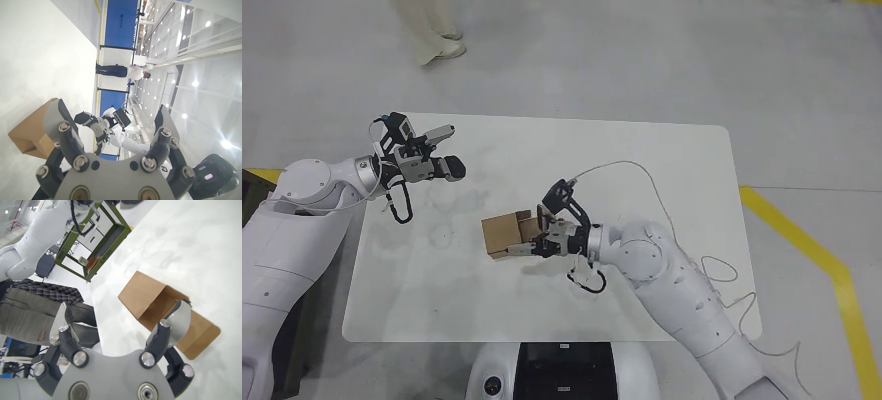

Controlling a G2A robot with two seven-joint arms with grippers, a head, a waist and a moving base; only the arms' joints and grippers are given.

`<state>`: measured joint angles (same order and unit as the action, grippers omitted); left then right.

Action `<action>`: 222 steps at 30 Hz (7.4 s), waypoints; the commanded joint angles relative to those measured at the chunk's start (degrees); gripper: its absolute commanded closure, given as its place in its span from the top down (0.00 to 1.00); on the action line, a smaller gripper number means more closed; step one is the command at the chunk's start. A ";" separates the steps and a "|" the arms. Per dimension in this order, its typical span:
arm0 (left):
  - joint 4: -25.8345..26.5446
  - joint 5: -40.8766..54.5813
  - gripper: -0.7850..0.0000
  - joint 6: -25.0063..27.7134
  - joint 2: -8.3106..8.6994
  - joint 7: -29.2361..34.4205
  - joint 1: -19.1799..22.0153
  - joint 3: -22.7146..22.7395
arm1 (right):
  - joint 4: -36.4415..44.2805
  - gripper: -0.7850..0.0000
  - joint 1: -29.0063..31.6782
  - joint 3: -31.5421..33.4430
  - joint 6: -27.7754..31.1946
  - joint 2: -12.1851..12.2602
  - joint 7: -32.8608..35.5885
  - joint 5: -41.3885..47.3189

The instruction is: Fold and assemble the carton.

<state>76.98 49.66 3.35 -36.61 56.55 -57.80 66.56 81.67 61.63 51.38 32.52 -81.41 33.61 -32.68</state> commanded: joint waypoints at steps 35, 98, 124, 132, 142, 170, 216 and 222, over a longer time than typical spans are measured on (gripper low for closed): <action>0.00 0.00 1.00 0.00 0.00 0.00 0.00 0.00 | -25.66 1.00 -19.90 -7.29 15.65 -2.28 -27.16 -37.08; 0.00 0.00 1.00 0.00 0.00 0.00 0.00 0.00 | -26.86 0.00 -19.79 -3.88 24.06 -1.07 -43.14 -39.12; 0.00 -17.24 1.00 25.26 -0.99 -4.02 -1.54 0.98 | -26.32 0.00 -19.34 1.87 23.46 0.50 -24.96 -21.42; -2.42 -35.81 1.00 39.92 -1.71 -11.32 -1.84 1.41 | -29.76 0.00 -22.36 1.78 25.48 0.77 -15.02 -13.01; -1.50 -50.38 1.00 45.74 -1.99 -19.61 -2.96 2.82 | -30.96 0.00 -23.91 0.87 25.48 0.81 -10.78 -8.53; 3.78 -73.40 1.00 54.65 -3.23 -26.48 -3.96 -1.43 | -28.65 0.00 -26.94 -5.81 25.48 2.72 -15.01 -11.24; 4.33 -77.13 1.00 54.65 0.58 -44.90 4.01 -18.39 | -30.40 0.00 -40.81 -38.68 25.48 8.83 -39.14 -0.56; 4.33 -77.13 1.00 54.65 0.58 -44.90 4.01 -18.39 | -31.10 0.00 -41.29 -39.15 25.48 8.88 -40.55 -1.44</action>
<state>81.32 -27.47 58.00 -36.03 11.65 -53.79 48.16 50.55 20.32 12.20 58.00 -72.53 -7.00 -34.16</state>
